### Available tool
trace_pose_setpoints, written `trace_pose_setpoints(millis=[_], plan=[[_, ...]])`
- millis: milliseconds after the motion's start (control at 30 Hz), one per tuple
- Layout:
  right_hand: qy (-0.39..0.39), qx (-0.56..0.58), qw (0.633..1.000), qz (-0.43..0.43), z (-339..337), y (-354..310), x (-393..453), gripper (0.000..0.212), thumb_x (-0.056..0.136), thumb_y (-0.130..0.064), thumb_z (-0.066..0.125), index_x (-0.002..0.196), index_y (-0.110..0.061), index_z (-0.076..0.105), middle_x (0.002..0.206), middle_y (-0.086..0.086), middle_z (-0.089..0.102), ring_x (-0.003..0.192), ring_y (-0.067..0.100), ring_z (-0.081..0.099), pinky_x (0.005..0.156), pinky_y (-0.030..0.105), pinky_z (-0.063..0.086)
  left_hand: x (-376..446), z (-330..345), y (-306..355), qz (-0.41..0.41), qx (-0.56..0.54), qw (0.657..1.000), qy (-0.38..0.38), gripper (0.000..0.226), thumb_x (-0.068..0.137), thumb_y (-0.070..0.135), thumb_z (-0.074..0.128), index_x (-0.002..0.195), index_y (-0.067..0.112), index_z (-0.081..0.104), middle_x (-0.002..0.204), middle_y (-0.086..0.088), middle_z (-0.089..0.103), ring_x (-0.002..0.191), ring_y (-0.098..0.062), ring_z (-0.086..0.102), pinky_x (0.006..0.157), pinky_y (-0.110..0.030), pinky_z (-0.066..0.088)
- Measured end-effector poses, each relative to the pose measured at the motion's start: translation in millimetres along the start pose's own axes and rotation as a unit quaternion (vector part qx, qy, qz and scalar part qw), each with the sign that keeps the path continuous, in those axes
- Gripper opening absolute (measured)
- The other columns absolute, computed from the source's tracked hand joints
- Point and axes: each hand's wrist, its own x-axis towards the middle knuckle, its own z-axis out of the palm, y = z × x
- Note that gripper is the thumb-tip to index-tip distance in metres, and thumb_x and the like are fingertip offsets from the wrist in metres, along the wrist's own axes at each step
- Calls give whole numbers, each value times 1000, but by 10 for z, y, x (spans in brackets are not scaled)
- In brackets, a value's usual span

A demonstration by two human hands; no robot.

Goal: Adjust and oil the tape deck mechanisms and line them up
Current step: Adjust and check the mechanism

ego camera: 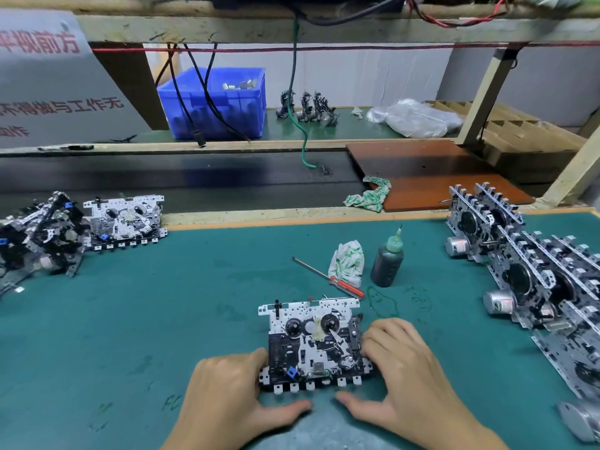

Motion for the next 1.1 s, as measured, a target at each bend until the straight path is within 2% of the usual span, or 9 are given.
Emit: trace_pose_setpoints(millis=[133, 233, 333, 500, 667, 833, 967, 1033, 1100], plan=[[-9, -18, 999, -29, -24, 20, 18, 46, 72, -59, 58, 59, -15, 59, 67, -7, 58, 72, 17, 59, 83, 29, 38, -17, 18, 14, -19, 15, 1000, 10, 58, 52, 80, 51, 52, 26, 28, 33, 9, 37, 29, -10, 39, 32, -15, 32], [-21, 14, 999, -21, -24, -4, 12, 46, 67, -60, 64, 61, -15, 58, 69, -7, 56, 73, 16, 55, 84, 26, 38, -18, 63, 55, -78, 30, 996, 19, 64, 53, 79, 48, 42, 17, 43, 31, 4, 39, 27, -16, 42, 33, -17, 30], [-24, 41, 999, -17, -22, -12, 2, 48, 63, -62, 67, 60, -14, 58, 68, -8, 54, 74, 14, 52, 86, 25, 38, -5, 90, 51, -100, 35, 994, 23, 63, 52, 78, 47, 40, 16, 45, 30, 0, 39, 26, -17, 43, 33, -18, 32], [-17, 5, 1000, -7, -9, -34, -7, 46, 71, -60, 61, 60, -15, 59, 68, -8, 58, 73, 16, 57, 83, 30, 39, -18, 32, -53, -65, 17, 998, -17, 73, 50, 92, 41, 45, 20, 47, 32, 7, 40, 30, -12, 43, 32, -22, 36], [0, -5, 1000, 26, 5, -71, 1, 53, 65, -67, 60, 57, -14, 57, 65, -8, 57, 67, 17, 55, 82, 31, 37, -56, 11, -32, -11, -9, 1000, -21, 67, 55, 89, 46, 47, 23, 49, 33, 9, 39, 30, -7, 42, 32, -16, 36], [-19, 31, 999, -10, -9, -15, 0, 47, 69, -61, 61, 60, -16, 53, 67, -8, 53, 73, 14, 47, 81, 27, 37, -48, 12, -32, -38, 11, 999, 15, 80, 68, 92, 26, 43, 19, 45, 31, 6, 40, 29, -12, 43, 31, -17, 35], [-42, 25, 999, -22, -31, -18, 10, 46, 76, -60, 58, 62, -16, 57, 69, -9, 55, 74, 13, 48, 81, 25, 36, -43, -36, -55, -42, 2, 999, -1, 80, 69, 91, 27, 45, 17, 45, 32, 5, 41, 31, -14, 43, 31, -16, 33], [-60, 71, 996, -4, -70, -41, 40, 43, 78, -58, 56, 64, -18, 53, 70, -10, 52, 75, 10, 44, 78, 23, 34, -45, -89, -50, -43, -17, 999, 5, 77, 73, 88, 28, 47, 17, 43, 35, 2, 39, 33, -15, 38, 33, -16, 29], [-66, 184, 980, 41, -129, -70, 73, 35, 83, -54, 52, 65, -25, 45, 69, -15, 45, 72, 7, 39, 71, 22, 33, -46, -111, -36, -40, -80, 995, 40, 70, 80, 82, 31, 53, 18, 39, 44, -5, 39, 40, -18, 32, 38, -19, 23]])
